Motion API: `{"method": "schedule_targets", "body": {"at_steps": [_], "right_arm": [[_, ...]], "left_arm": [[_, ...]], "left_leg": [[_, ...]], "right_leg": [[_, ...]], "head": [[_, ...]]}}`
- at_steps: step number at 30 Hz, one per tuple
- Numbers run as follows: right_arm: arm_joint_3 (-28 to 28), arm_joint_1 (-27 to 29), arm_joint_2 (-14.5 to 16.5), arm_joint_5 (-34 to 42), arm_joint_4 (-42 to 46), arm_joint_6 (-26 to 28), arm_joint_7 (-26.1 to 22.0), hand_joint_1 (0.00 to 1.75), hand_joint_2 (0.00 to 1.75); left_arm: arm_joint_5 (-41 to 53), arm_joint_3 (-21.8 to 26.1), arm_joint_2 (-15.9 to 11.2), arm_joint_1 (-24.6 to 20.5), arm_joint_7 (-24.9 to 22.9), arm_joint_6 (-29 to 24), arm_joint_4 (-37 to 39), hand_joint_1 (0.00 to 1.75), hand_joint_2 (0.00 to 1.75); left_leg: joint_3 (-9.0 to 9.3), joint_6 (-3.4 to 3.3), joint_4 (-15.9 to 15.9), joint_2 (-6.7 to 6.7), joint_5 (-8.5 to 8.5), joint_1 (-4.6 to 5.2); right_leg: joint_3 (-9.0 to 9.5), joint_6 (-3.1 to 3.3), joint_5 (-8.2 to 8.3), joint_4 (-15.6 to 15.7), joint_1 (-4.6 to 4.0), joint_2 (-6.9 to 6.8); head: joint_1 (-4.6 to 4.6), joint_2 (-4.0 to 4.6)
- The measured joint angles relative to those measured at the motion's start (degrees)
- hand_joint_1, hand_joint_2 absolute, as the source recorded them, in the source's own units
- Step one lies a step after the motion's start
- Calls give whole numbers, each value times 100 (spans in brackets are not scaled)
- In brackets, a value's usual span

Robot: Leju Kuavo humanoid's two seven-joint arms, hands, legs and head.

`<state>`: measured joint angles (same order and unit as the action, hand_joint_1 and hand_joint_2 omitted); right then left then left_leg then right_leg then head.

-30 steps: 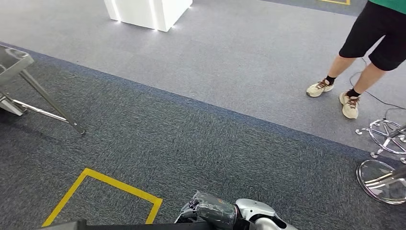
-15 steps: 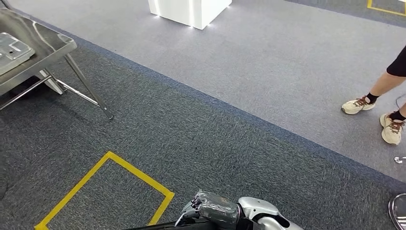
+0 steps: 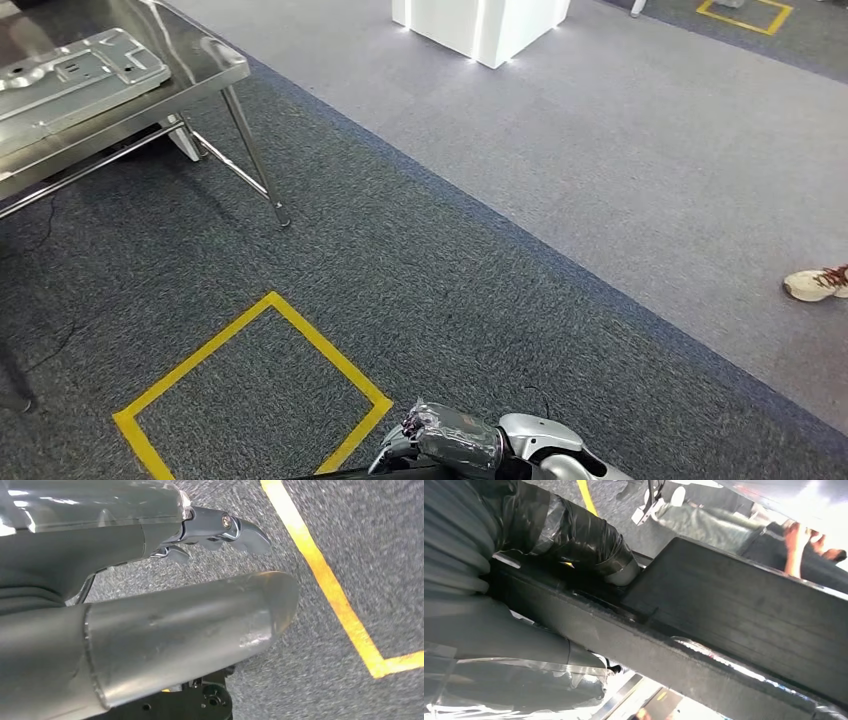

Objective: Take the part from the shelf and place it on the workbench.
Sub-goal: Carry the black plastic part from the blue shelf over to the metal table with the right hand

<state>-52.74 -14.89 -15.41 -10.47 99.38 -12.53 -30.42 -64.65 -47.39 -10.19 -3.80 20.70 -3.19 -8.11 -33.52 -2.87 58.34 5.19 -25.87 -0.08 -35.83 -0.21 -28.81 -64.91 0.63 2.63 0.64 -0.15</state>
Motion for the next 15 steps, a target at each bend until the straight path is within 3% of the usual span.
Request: {"method": "schedule_targets", "body": {"at_steps": [1,3,5,7,9,11,12,13,15], "right_arm": [[0,3,-4,2,0,0,-4,175,175],[0,6,-14,5,0,0,-13,175,175],[0,2,-16,7,2,0,-16,175,175],[0,3,-16,7,3,-1,-20,175,175],[0,10,-17,8,3,-1,-25,175,175],[0,15,-17,9,3,-1,-26,175,175],[0,17,-17,9,3,-1,-26,175,175],[0,16,-17,9,3,-1,-26,175,175],[0,16,-17,9,3,-1,-27,175,175]], "left_arm": [[2,-4,8,-6,-1,-1,0,0,0],[3,-8,20,-4,-2,-1,0,0,0],[2,-12,15,28,-4,-5,1,0,0],[7,-20,17,35,-4,-7,2,0,0],[10,-25,20,-1,-3,-10,2,0,0],[7,-28,20,-15,-5,-14,2,0,0],[6,-31,20,-7,-6,-14,2,0,0],[6,-34,19,2,-7,-14,3,0,0],[6,-38,16,9,-5,-14,3,0,0]], "left_leg": [[-9,21,10,71,-6,-3],[-45,83,11,198,-4,-28],[-65,154,-11,284,0,-48],[-143,201,163,57,-123,-25],[-442,250,779,-312,-450,-25],[-802,312,1452,-455,-696,-64],[-864,336,1550,-480,-671,-83],[-803,352,1416,-506,-536,-98],[-405,350,645,-705,-150,-100]], "right_leg": [[127,14,137,321,5,132],[215,27,186,572,-3,258],[255,55,202,634,0,111],[340,118,221,735,32,-47],[395,166,212,784,32,-223],[412,170,181,781,22,-400],[423,161,162,777,21,-481],[441,148,140,772,22,-557],[504,108,81,759,18,-698]], "head": [[0,0],[0,0],[-1,0],[1,0],[2,0],[2,0],[2,0],[2,0],[2,0]]}}
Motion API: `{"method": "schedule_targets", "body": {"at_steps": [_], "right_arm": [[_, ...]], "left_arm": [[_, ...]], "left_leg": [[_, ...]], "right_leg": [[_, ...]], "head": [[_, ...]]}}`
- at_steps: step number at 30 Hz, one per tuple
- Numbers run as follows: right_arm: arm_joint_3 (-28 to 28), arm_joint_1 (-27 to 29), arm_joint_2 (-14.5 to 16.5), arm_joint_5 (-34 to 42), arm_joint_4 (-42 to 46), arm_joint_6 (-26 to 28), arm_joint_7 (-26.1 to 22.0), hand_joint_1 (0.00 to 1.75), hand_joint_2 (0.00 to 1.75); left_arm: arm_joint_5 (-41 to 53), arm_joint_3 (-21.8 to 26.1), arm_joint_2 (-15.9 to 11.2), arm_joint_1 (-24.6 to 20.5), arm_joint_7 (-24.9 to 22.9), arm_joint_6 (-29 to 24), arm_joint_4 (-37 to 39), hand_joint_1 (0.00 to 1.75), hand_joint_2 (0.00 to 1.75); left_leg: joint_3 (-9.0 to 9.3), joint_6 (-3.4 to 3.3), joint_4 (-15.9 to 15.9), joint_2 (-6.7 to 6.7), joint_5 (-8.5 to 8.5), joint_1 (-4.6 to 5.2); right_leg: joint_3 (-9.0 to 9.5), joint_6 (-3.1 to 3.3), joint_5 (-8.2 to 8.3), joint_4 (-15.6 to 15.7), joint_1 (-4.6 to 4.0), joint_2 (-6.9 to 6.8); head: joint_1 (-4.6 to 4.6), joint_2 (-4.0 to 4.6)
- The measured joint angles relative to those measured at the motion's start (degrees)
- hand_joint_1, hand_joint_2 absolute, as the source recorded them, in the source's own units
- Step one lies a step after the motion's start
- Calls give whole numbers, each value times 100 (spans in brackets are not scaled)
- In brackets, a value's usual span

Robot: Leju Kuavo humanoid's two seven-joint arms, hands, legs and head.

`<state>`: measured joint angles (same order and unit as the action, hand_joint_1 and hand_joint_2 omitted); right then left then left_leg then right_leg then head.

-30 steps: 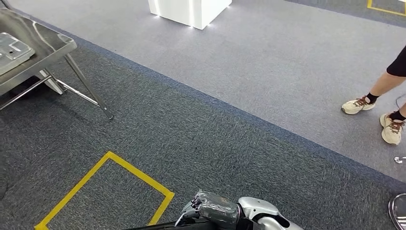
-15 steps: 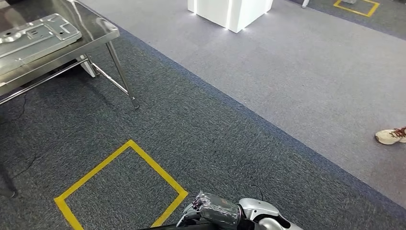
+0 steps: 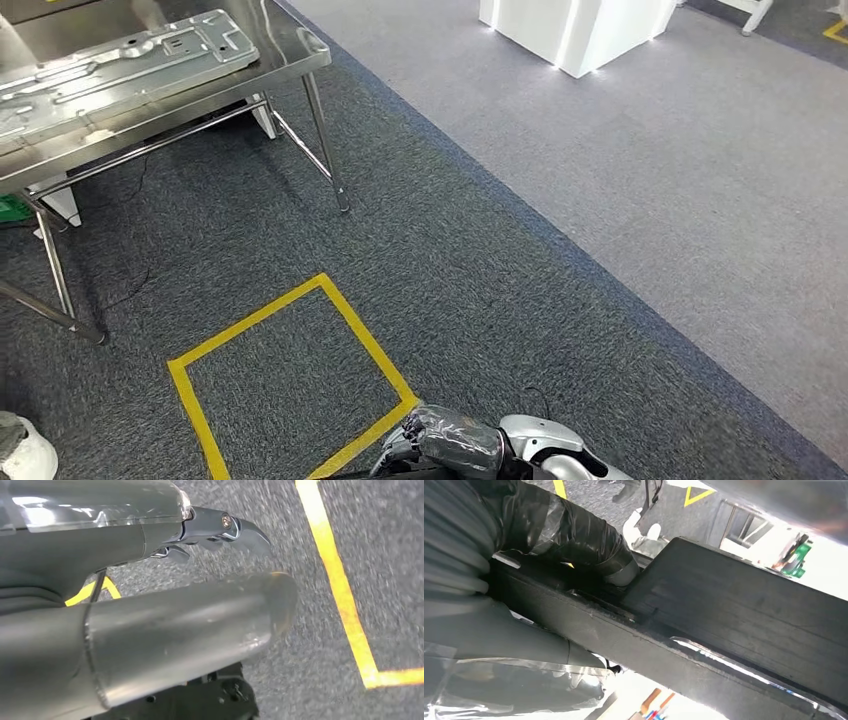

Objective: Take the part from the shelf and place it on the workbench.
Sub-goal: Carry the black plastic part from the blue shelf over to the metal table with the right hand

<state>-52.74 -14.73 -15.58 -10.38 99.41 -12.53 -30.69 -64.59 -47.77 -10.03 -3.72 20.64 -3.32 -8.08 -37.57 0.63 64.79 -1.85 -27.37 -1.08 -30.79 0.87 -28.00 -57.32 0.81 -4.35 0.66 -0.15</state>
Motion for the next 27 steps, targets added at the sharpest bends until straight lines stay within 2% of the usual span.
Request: {"method": "schedule_targets", "body": {"at_steps": [1,2,3,5,6,7,8,9,10,11,12,13,14,15,16,17,18,19,20,21,22,23,24,25,26,27], "right_arm": [[0,-1,-1,0,0,0,0,175,175],[0,-3,-3,0,0,0,0,175,175],[0,-4,-4,0,0,0,0,175,175],[0,-10,-6,0,1,-1,0,175,175],[0,-14,-6,0,2,-1,-1,175,175],[0,-15,-7,0,2,-3,-1,175,175],[0,-9,-10,2,3,-6,-2,175,175],[0,-2,-14,6,2,-13,-3,175,175],[0,8,-18,11,0,-21,-4,175,175],[0,19,-22,18,-4,-31,-5,175,175],[0,26,-26,24,-9,-45,-5,175,175],[1,30,-29,30,-13,-62,-6,175,175],[1,33,-31,34,-16,-79,-8,175,175],[2,33,-33,38,-17,-95,-10,175,175],[2,33,-34,42,-23,-107,-15,175,175],[2,34,-36,46,-28,-115,-21,175,175],[3,33,-37,51,-34,-124,-27,175,175],[3,33,-37,55,-40,-134,-33,175,175],[4,29,-34,56,-43,-141,-37,175,175],[4,21,-31,57,-45,-150,-41,175,175],[4,16,-26,57,-47,-159,-45,175,175],[4,13,-21,57,-48,-169,-49,175,175],[4,12,-19,57,-50,-183,-52,175,175],[4,17,-17,57,-51,-193,-54,175,175],[4,22,-17,58,-54,-201,-55,175,175],[4,28,-17,59,-57,-205,-55,175,175]], "left_arm": [[0,-1,-3,-6,1,-1,0,0,0],[0,-1,-6,-11,1,-1,0,0,0],[1,-1,-7,-12,1,-2,1,0,0],[3,-2,-9,8,-1,-2,2,0,0],[9,-3,-9,20,-4,-2,2,0,0],[19,-5,-9,22,-16,-5,2,0,0],[31,-9,-9,13,-31,-10,2,0,0],[45,-13,-9,1,-48,-16,2,0,0],[63,-21,-9,-11,-65,-24,2,0,0],[80,-33,-9,-17,-74,-28,2,0,0],[96,-50,-9,-18,-79,-32,2,0,0],[112,-71,-9,-17,-81,-35,2,0,0],[121,-93,-8,-17,-79,-37,2,0,0],[125,-113,-7,-19,-75,-37,2,0,0],[124,-129,-3,-28,-72,-35,2,0,0],[113,-139,-1,-35,-69,-18,2,0,0],[90,-145,-1,-37,-66,21,2,0,0],[61,-147,-1,-33,-62,74,2,0,0],[25,-148,-13,-18,-57,141,2,0,0],[-5,-148,-18,1,-52,206,1,0,0],[-27,-149,-24,9,-46,257,1,0,0],[-50,-149,-31,3,-41,298,0,0,0],[-63,-150,-29,-13,-37,325,-1,0,0],[-77,-149,-33,-32,-34,340,-1,0,0],[-87,-149,-34,-41,-33,355,-1,0,0],[-91,-149,-34,-39,-29,369,-1,0,0]], "left_leg": [[188,-29,-355,-112,127,19],[304,-64,-587,-191,186,41],[341,-101,-670,-221,175,65],[333,-175,-681,-80,178,73],[342,-209,-697,-19,183,65],[352,-248,-717,44,193,53],[363,-281,-734,105,203,38],[362,-302,-736,168,204,39],[361,-319,-734,236,202,43],[361,-325,-730,311,199,49],[364,-328,-723,391,195,55],[371,-326,-713,477,190,58],[380,-318,-702,565,183,59],[384,-306,-688,648,174,55],[377,-288,-666,723,164,60],[360,-264,-652,791,160,55],[337,-234,-645,853,161,47],[320,-195,-650,920,169,36],[310,-152,-672,991,181,29],[310,-118,-678,967,180,30],[288,-90,-624,847,136,41],[213,-68,-462,669,30,55],[80,-51,-172,458,-133,49],[-109,-27,207,320,-323,42],[-294,-1,573,259,-469,27],[-412,22,804,233,-523,11]], "right_leg": [[27,-29,-32,-9,-15,-64],[49,-59,-59,-17,-33,-123],[64,-89,-79,-19,-50,-177],[93,-153,-112,-16,-56,-264],[100,-188,-152,-47,-40,-203],[61,-218,-243,-164,-21,-70],[-48,-240,-392,-407,-2,104],[-228,-251,-578,-774,9,277],[-453,-256,-757,-1193,11,370],[-656,-258,-863,-1546,9,405],[-785,-255,-853,-1726,7,417],[-796,-242,-707,-1656,6,430],[-702,-221,-472,-1371,6,468],[-549,-194,-222,-960,8,578],[-398,-167,-42,-577,18,736],[-298,-150,53,-317,22,858],[-251,-136,72,-190,19,942],[-239,-123,57,-165,12,938],[-224,-103,66,-144,15,863],[-195,-74,78,-105,24,792],[-159,-37,93,-57,38,712],[-127,-4,106,-13,52,625],[-105,21,107,8,45,535],[-97,42,99,13,36,445],[-95,50,89,11,28,354],[-91,52,77,9,22,267]], "head": [[-1,0],[-1,0],[-2,0],[-1,0],[-1,0],[-1,0],[-1,0],[-2,0],[-2,0],[-2,0],[-2,0],[-2,0],[-2,0],[-2,1],[-2,0],[-2,0],[-2,0],[-1,0],[-2,0],[-2,0],[-1,0],[-1,0],[-1,0],[-1,0],[-1,0],[0,0]]}}
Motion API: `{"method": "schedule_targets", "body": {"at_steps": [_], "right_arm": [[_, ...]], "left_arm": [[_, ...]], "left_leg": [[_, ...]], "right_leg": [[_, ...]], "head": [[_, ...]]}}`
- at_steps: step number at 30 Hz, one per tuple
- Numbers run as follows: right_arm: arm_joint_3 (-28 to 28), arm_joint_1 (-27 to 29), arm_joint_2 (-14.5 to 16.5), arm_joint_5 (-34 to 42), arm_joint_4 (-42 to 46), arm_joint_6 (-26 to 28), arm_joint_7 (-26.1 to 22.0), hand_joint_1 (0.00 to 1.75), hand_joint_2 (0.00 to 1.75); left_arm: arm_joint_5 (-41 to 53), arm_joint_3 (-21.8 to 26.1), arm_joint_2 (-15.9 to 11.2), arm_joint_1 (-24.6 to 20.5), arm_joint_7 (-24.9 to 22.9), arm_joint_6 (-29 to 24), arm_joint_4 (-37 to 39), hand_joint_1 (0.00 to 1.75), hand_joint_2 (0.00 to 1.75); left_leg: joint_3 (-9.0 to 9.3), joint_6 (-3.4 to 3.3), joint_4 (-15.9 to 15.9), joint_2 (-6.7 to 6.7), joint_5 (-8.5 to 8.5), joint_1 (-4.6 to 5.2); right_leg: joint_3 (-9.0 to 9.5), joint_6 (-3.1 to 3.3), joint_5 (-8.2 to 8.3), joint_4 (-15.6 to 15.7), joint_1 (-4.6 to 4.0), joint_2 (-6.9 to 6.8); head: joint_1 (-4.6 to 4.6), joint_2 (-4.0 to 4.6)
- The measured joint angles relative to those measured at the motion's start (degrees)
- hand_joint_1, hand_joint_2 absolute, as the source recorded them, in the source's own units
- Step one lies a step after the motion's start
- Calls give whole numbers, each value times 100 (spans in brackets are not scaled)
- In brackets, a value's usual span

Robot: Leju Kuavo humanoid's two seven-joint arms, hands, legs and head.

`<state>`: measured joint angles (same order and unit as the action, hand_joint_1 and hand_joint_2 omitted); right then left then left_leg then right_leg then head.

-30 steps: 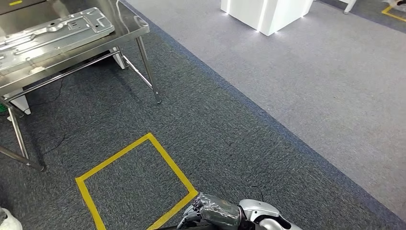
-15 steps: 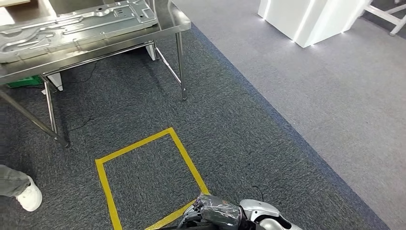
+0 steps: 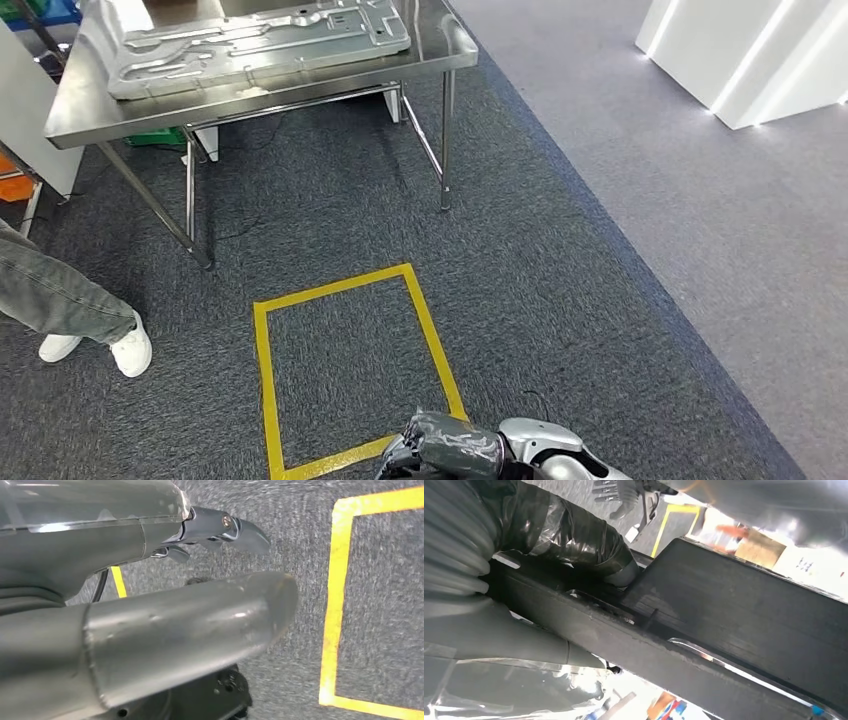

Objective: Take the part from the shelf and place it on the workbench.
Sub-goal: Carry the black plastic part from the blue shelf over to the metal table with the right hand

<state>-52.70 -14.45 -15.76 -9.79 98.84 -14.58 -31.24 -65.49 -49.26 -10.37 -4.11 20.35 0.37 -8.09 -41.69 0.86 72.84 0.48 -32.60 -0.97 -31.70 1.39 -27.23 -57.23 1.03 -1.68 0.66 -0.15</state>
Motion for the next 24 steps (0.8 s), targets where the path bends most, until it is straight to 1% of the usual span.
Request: {"method": "schedule_targets", "body": {"at_steps": [1,2,3,4,5,6,7,9,10,11,12,13,14,15,16,17,18,19,20,21,22,23,24], "right_arm": [[0,5,0,1,-2,-1,-1,175,175],[0,8,0,2,-4,-2,-3,175,175],[0,10,0,2,-4,-2,-4,175,175],[0,13,-1,3,-4,-2,-6,175,175],[0,17,-2,4,-4,-3,-8,175,175],[0,18,-4,5,-4,-6,-9,175,175],[0,20,-6,9,-4,-14,-11,175,175],[1,20,-8,29,-3,-42,-20,175,175],[3,25,-8,44,-3,-62,-27,175,175],[4,31,-8,63,-2,-81,-33,175,175],[7,42,-9,80,-1,-97,-39,175,175],[9,59,-10,97,-2,-104,-42,175,175],[13,84,-10,115,-2,-105,-44,175,175],[17,114,-11,132,-2,-105,-45,175,175],[23,144,-11,146,-2,-106,-47,175,175],[29,167,-12,157,-2,-108,-51,175,175],[37,183,-13,162,-1,-110,-57,175,175],[44,191,-14,165,2,-113,-63,175,175],[53,199,-14,166,8,-113,-67,175,175],[63,209,-15,168,16,-113,-71,175,175],[74,223,-15,171,26,-113,-72,175,175],[85,237,-15,174,36,-115,-73,175,175],[95,248,-15,178,45,-119,-74,175,175]], "left_arm": [[-1,0,0,7,6,15,0,0,0],[0,-1,-2,13,14,31,0,0,0],[1,-1,-4,17,22,40,0,0,0],[1,-1,-7,9,27,46,0,0,0],[1,-1,-9,1,34,51,0,0,0],[0,-1,-10,-2,42,55,0,0,0],[-1,-1,-10,6,48,61,0,0,0],[-12,-1,-9,49,54,73,0,0,0],[-23,-2,-8,60,55,83,0,0,0],[-35,-2,-6,56,57,94,0,0,0],[-45,-2,-4,39,60,107,0,0,0],[-50,-1,-4,19,62,122,0,0,0],[-55,-1,-4,4,64,141,0,0,0],[-61,-1,-3,-3,68,163,0,0,0],[-70,-1,-2,-3,73,190,0,0,0],[-81,-1,0,-1,82,219,0,0,0],[-92,-1,3,-1,97,246,0,0,0],[-99,-1,5,-2,114,268,0,0,0],[-103,-1,7,-6,132,287,0,0,0],[-105,-1,7,-9,148,302,0,0,0],[-107,-1,7,-9,157,312,0,0,0],[-109,-1,7,-9,163,323,0,0,0],[-110,-1,5,-6,166,332,0,0,0]], "left_leg": [[-10,18,23,-16,54,-13],[101,29,-184,-48,206,-23],[305,28,-555,-125,406,-29],[527,19,-940,-247,546,-14],[694,-12,-1242,-341,638,3],[787,-49,-1413,-411,662,24],[807,-88,-1460,-423,633,46],[802,-166,-1478,-355,629,44],[815,-202,-1498,-325,634,34],[828,-240,-1519,-298,644,22],[839,-274,-1535,-270,651,11],[839,-296,-1536,-244,649,15],[837,-315,-1532,-214,644,22],[841,-324,-1528,-181,638,30],[848,-328,-1521,-148,629,36],[860,-328,-1510,-116,616,39],[877,-320,-1498,-86,602,40],[890,-305,-1485,-62,584,41],[894,-282,-1464,-41,563,51],[890,-254,-1453,-26,551,59],[882,-223,-1451,-17,543,68],[879,-190,-1454,-12,540,75],[877,-159,-1460,-12,535,70]], "right_leg": [[7,-6,-13,-3,-2,-81],[19,-18,-31,-10,-2,-157],[38,-36,-54,-20,-3,-227],[51,-63,-84,-34,-14,-284],[63,-95,-113,-50,-30,-331],[76,-128,-135,-63,-46,-373],[86,-158,-151,-70,-61,-406],[120,-214,-175,-72,-63,-456],[116,-244,-228,-122,-54,-390],[64,-271,-334,-263,-42,-272],[-51,-291,-492,-520,-29,-123],[-226,-300,-675,-880,-24,20],[-432,-305,-827,-1263,-23,99],[-601,-308,-891,-1551,-24,132],[-688,-304,-843,-1661,-25,142],[-672,-294,-683,-1551,-25,144],[-556,-277,-452,-1246,-26,145],[-401,-250,-249,-872,-27,150],[-264,-226,-113,-534,-35,155],[-178,-205,-49,-316,-44,161],[-147,-184,-52,-221,-57,167],[-148,-165,-59,-197,-67,170],[-142,-134,-49,-184,-57,170]], "head": [[0,0],[1,0],[1,0],[1,0],[0,0],[-1,0],[-2,0],[-1,0],[-2,0],[-2,0],[-2,0],[-3,0],[-3,0],[-3,0],[-3,0],[-3,0],[-3,0],[-3,0],[-3,0],[-3,0],[-2,0],[-2,0],[-2,0]]}}
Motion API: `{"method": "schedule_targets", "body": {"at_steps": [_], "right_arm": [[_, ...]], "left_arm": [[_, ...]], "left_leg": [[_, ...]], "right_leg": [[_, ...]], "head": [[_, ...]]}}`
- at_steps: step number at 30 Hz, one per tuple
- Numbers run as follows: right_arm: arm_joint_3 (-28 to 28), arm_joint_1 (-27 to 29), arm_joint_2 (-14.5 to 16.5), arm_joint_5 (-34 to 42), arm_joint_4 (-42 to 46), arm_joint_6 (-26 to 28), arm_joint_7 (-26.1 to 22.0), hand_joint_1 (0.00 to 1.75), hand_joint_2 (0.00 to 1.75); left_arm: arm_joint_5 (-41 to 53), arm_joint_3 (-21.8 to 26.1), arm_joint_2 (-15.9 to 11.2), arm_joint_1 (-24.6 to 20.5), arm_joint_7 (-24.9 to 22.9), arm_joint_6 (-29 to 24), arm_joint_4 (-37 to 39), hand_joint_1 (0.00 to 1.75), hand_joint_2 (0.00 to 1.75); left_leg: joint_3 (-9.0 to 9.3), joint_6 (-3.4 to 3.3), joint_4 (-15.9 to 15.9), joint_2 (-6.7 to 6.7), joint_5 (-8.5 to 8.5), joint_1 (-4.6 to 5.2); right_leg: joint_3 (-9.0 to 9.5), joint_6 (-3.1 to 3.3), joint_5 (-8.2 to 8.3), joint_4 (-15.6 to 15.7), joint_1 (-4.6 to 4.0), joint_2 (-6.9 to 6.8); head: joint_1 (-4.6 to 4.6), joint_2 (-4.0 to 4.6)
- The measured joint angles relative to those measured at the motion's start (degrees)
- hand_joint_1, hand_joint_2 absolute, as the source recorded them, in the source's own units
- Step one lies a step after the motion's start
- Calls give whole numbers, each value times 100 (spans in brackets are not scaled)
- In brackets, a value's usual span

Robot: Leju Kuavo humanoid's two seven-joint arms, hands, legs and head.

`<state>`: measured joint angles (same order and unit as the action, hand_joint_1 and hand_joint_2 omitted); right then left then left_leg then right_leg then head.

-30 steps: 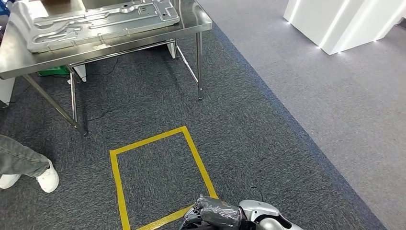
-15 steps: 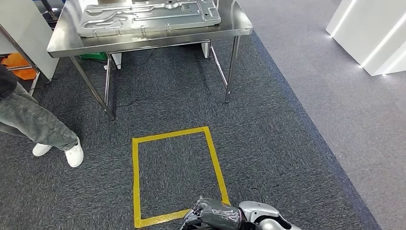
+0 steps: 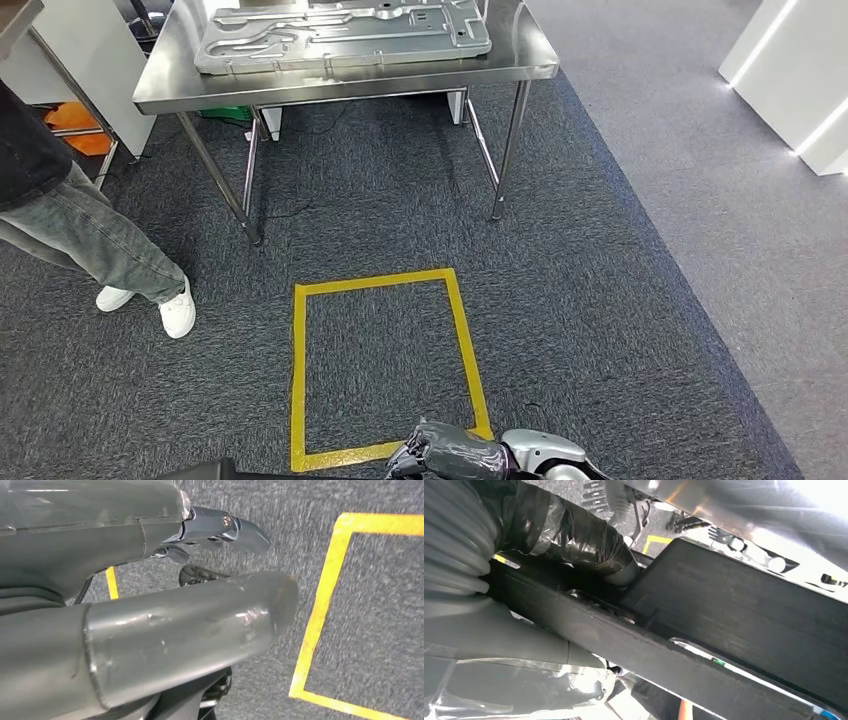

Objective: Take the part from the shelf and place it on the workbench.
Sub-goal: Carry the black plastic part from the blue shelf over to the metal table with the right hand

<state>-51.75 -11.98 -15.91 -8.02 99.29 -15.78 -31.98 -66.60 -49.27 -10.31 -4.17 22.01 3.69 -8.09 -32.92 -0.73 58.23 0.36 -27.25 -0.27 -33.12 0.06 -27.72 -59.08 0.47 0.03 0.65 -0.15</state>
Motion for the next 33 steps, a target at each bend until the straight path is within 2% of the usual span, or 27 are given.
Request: {"method": "schedule_targets", "body": {"at_steps": [2,3,5,6,7,8,10,12,14,17,19,21,22,23,24,25,26,27,28,29,31,33], "right_arm": [[16,8,1,2,12,-9,-2,175,175],[21,10,1,3,16,-12,-3,175,175],[25,19,2,6,16,-15,-6,175,175],[26,26,2,8,16,-15,-7,175,175],[27,33,2,9,16,-16,-7,175,175],[29,39,2,12,16,-16,-7,175,175],[34,45,3,17,20,-16,-8,175,175],[43,49,4,19,27,-18,-10,175,175],[51,53,3,19,32,-18,-11,175,175],[63,53,2,19,50,-18,-13,175,175],[74,60,2,20,61,-18,-16,175,175],[80,79,2,23,62,-19,-20,175,175],[82,90,2,24,62,-19,-20,175,175],[84,97,2,25,62,-20,-20,175,175],[86,101,2,26,63,-23,-21,175,175],[90,101,2,26,64,-28,-23,175,175],[93,101,2,26,65,-35,-26,175,175],[96,101,2,26,70,-43,-28,175,175],[99,102,2,25,76,-48,-30,175,175],[102,104,2,25,83,-50,-32,175,175],[110,110,3,23,98,-51,-34,175,175],[119,112,4,23,109,-51,-41,175,175]], "left_arm": [[0,-1,-1,1,4,13,0,0,0],[0,-2,-2,-2,6,18,0,0,0],[1,-2,-1,-1,8,24,0,0,0],[1,-2,0,6,7,25,0,0,0],[2,-3,1,13,7,25,0,0,0],[2,-4,1,18,8,25,0,0,0],[2,-6,-8,17,14,25,0,0,0],[4,-6,-16,8,23,25,0,0,0],[10,-8,-16,4,32,25,0,0,0],[15,-11,-15,8,43,25,0,0,0],[15,-13,-15,1,50,25,0,0,0],[11,-13,-16,-4,51,25,0,0,0],[9,-13,-15,-1,52,26,0,0,0],[5,-14,-14,2,51,27,0,0,0],[3,-16,-13,5,52,28,0,0,0],[1,-19,-12,6,52,30,0,0,0],[-1,-23,-11,3,53,31,0,0,0],[-1,-27,-11,-3,54,32,0,0,0],[-2,-30,-12,-7,55,33,0,0,0],[-2,-34,-13,-11,57,33,0,0,0],[-2,-41,-17,-18,59,33,0,0,0],[-2,-48,-23,-30,63,33,0,0,0]], "left_leg": [[-50,62,145,-4,-109,-16],[-154,92,373,-6,-241,-25],[-510,143,1102,-7,-578,-39],[-684,162,1426,-8,-679,-44],[-783,172,1587,-9,-678,-47],[-777,174,1530,-10,-566,-49],[-471,149,839,-21,-150,-51],[-155,89,194,-28,65,-28],[-79,17,51,-21,37,0],[-31,-91,-8,-12,38,-34],[19,-159,-42,-20,25,-45],[47,-200,-40,-21,-13,-30],[68,-205,-37,-17,-36,-24],[100,-203,-32,-10,-65,-19],[143,-195,-29,-2,-98,-17],[193,-180,-27,6,-137,-16],[232,-157,-24,11,-175,-7],[258,-129,-20,14,-208,-1],[270,-102,-21,13,-232,4],[275,-74,-29,10,-245,8],[307,-19,-43,1,-281,10],[232,34,191,-6,-421,8]], "right_leg": [[38,71,19,52,25,-5],[57,101,25,74,37,-11],[71,138,12,77,30,-22],[74,145,3,72,27,-23],[81,147,-10,67,25,-21],[95,144,-27,60,25,-18],[146,116,-76,48,27,-14],[181,60,-124,34,7,-14],[190,-1,-143,44,-10,-15],[182,-91,-228,-44,-9,-14],[-79,-126,-491,-574,1,-8],[-527,-142,-759,-1326,6,-7],[-686,-145,-765,-1541,9,-7],[-740,-141,-648,-1538,11,-7],[-680,-127,-432,-1319,11,-7],[-533,-102,-166,-929,7,-7],[-373,-73,19,-557,-8,-6],[-246,-47,127,-266,-22,-5],[-177,-26,153,-97,-38,-2],[-161,-9,113,-63,-53,2],[-124,31,100,5,-28,14],[-21,91,78,82,14,6]], "head": [[0,0],[0,0],[1,0],[1,0],[1,0],[1,0],[1,0],[1,0],[1,0],[0,0],[-1,0],[0,0],[0,0],[-1,0],[-1,0],[-1,0],[-1,0],[0,0],[0,0],[1,0],[1,0],[1,0]]}}
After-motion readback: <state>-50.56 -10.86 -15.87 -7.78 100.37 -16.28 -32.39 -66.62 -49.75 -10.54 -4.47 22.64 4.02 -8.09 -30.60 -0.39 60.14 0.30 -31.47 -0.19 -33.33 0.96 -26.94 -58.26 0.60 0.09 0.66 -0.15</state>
